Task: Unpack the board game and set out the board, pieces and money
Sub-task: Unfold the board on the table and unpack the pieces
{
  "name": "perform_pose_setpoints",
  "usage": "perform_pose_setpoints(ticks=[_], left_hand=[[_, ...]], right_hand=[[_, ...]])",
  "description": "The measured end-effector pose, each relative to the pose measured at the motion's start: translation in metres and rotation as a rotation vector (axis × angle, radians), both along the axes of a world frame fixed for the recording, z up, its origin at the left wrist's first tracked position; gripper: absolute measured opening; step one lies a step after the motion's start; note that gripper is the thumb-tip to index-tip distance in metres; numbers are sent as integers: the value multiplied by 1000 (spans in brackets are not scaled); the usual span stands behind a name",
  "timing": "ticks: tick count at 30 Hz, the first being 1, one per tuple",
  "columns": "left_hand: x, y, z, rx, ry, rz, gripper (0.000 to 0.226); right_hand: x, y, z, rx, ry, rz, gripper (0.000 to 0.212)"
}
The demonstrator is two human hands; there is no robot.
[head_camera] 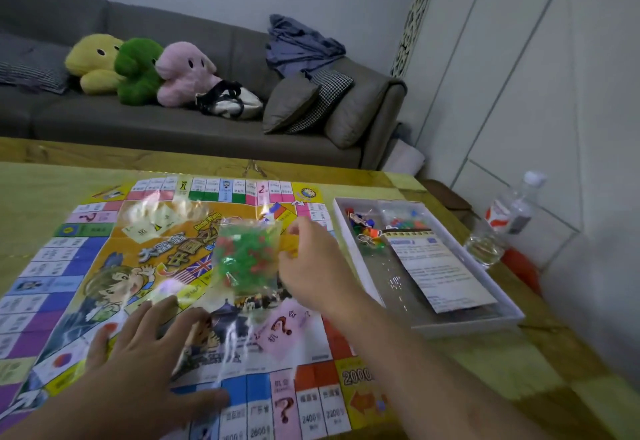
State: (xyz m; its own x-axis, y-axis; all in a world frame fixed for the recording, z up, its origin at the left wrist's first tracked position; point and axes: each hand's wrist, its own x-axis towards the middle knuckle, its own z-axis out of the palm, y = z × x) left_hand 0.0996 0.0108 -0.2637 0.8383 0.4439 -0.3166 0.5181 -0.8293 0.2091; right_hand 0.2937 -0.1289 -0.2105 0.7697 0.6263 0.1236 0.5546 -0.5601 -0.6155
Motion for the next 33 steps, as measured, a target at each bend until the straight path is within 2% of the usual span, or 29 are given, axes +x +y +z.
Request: perform_pose_setpoints(ticks=[3,5,7,8,10,11,13,15,17,19,21,23,25,27,29,30,31,33], left_hand=[[0,-1,4,-7,-17,1,131],[0,-3,7,1,-44,3,131],[2,-7,8,13,-111,-4,124],[3,-11,8,11,-149,-10,117],[6,-19,10,-29,-222,-25,104],[7,-25,12,-53,-259,-39,98],[9,-34,17,-82,-337,-75,80],[11,-44,23,-113,-417,-102,51],[10,-54,30,-162,-497,-117,33],[10,-63,38,-216,-575,-108,23],[12,-72,46,-334,-633,-29,17],[11,-78,58,-551,-671,108,21],[13,-87,72,-892,-705,248,35],[7,-89,85,-1173,-710,366,35],[-2,-86,91,-1207,-747,406,29],[-8,-84,91,-1165,-768,411,26],[-11,-83,91,-1104,-788,403,24],[-21,-80,92,-970,-822,389,20]], right_hand=[[36,-61,2,-52,-91,-296,51],[61,-102,4,-280,-147,-491,71],[82,-133,1,-476,-47,-571,92],[88,-143,1,-509,20,-576,95],[94,-151,-1,-526,63,-536,85],[95,-152,-3,-526,17,-514,75],[89,-152,-2,-621,-218,-445,47],[77,-153,8,-753,-496,-425,28],[61,-153,23,-662,-582,-510,25],[44,-152,41,-486,-619,-549,23],[24,-152,60,-190,-548,-453,16],[-6,-144,77,195,-296,-306,23],[-34,-136,81,409,69,-191,27],[-58,-124,69,437,359,-134,25],[-72,-113,52,358,441,-120,19],[-80,-108,45,312,406,-143,13],[-86,-106,40,239,325,-191,16],[-101,-101,35,128,126,-235,38]])
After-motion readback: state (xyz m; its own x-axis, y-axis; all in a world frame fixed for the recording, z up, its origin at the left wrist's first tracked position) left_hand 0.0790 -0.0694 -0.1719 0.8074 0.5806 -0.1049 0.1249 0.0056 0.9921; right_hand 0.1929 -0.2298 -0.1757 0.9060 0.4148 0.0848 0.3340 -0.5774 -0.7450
